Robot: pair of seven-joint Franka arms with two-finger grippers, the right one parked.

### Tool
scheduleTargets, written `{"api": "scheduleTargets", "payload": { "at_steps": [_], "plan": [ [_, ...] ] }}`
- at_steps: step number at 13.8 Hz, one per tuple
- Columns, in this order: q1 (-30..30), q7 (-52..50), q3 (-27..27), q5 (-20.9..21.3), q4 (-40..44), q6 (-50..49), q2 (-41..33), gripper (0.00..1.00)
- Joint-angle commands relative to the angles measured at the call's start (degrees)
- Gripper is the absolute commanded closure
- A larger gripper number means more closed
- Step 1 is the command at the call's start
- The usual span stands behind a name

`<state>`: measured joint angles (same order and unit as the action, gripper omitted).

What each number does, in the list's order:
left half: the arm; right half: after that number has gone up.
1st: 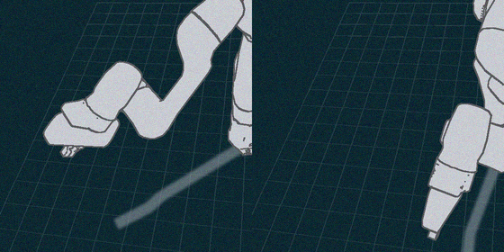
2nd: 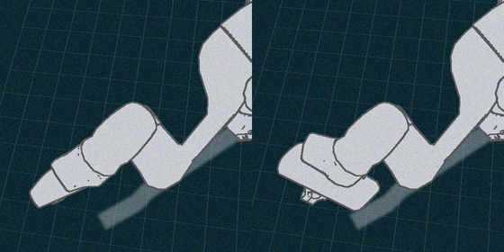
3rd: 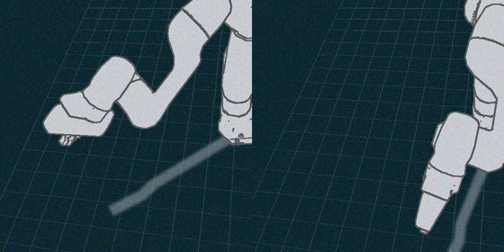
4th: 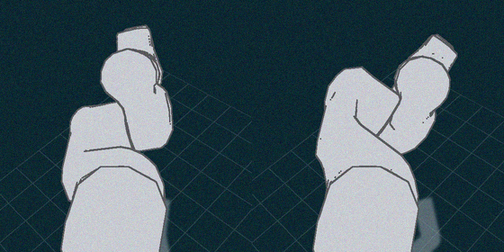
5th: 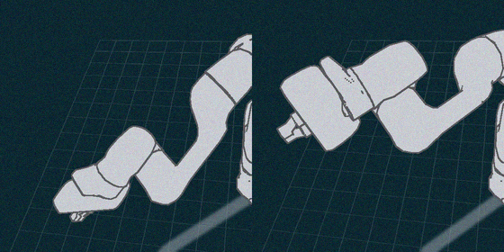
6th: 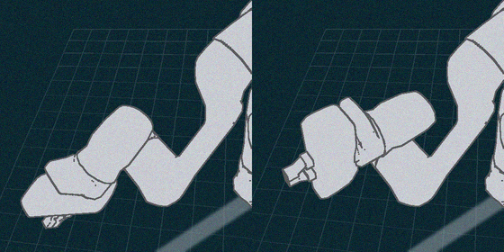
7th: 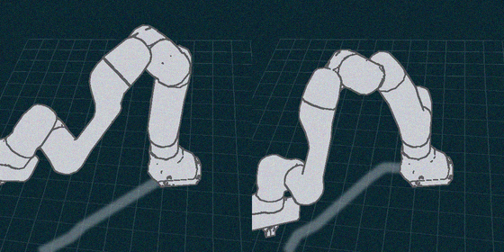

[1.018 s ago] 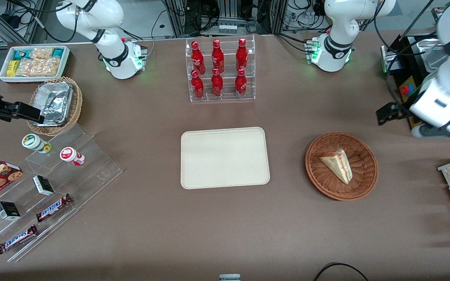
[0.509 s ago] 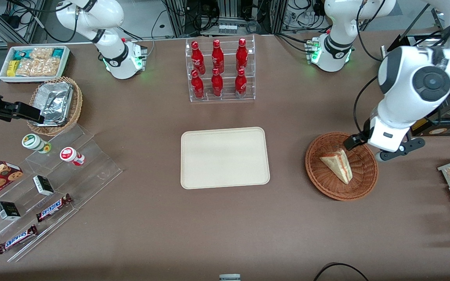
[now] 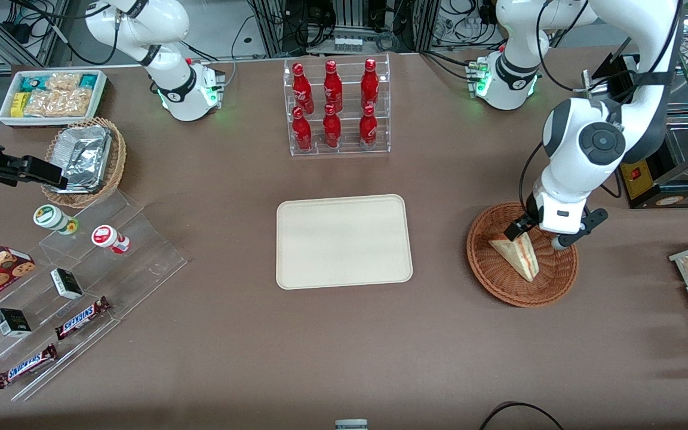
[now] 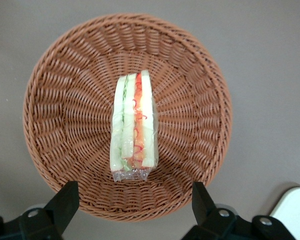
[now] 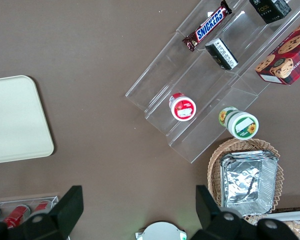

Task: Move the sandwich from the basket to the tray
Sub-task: 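Close the left gripper on the wrapped sandwich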

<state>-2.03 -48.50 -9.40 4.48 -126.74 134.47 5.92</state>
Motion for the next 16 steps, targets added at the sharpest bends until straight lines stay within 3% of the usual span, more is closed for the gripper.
{"api": "scheduleTargets", "payload": {
  "at_steps": [1, 16],
  "plan": [
    [-0.3, -3.1, 0.1, 1.0, -0.6, 3.2, 2.6, 0.0],
    [0.5, -2.7, 0.8, 1.9, -2.3, 10.9, 8.3, 0.02]
  ]
}}
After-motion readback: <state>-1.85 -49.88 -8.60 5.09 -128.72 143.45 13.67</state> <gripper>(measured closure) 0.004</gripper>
